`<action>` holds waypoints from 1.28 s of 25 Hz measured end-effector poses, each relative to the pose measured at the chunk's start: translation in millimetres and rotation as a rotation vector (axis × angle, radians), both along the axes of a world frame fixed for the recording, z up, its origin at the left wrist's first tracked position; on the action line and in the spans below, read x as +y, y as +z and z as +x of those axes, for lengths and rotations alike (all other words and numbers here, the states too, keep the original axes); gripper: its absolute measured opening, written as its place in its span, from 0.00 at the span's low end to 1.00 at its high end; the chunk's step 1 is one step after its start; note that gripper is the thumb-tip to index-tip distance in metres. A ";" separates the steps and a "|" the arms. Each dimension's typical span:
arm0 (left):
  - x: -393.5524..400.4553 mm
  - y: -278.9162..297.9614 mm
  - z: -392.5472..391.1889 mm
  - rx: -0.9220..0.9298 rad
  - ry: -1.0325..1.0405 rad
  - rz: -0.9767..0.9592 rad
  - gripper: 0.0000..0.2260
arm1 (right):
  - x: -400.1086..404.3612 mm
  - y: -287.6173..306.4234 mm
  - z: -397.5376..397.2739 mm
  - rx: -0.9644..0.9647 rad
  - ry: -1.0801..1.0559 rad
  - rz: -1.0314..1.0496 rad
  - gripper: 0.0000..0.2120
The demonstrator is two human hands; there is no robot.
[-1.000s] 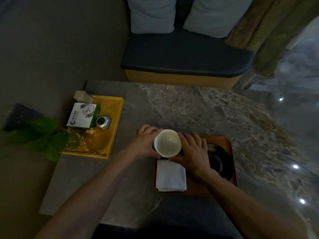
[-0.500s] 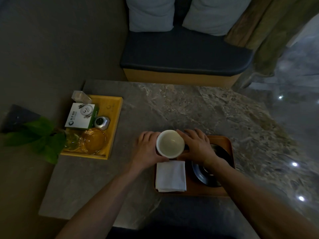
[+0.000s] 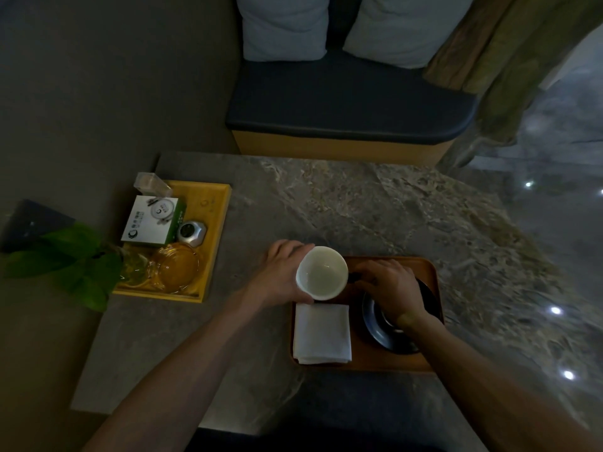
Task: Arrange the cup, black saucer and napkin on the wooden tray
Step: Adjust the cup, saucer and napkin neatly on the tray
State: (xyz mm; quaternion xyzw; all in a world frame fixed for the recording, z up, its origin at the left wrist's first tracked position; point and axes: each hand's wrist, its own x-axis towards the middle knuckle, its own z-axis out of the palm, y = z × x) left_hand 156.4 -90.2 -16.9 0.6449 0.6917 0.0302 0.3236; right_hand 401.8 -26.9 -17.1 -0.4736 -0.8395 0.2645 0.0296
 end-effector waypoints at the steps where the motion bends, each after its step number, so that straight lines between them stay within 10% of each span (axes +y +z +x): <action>1: -0.8 -0.7 0.7 -0.002 0.007 -0.003 0.50 | -0.1 0.5 0.1 0.014 0.005 0.001 0.12; 32: -9.1 -14.7 11.3 0.036 0.029 0.077 0.49 | 1.6 -2.2 4.2 -0.007 -0.054 0.006 0.12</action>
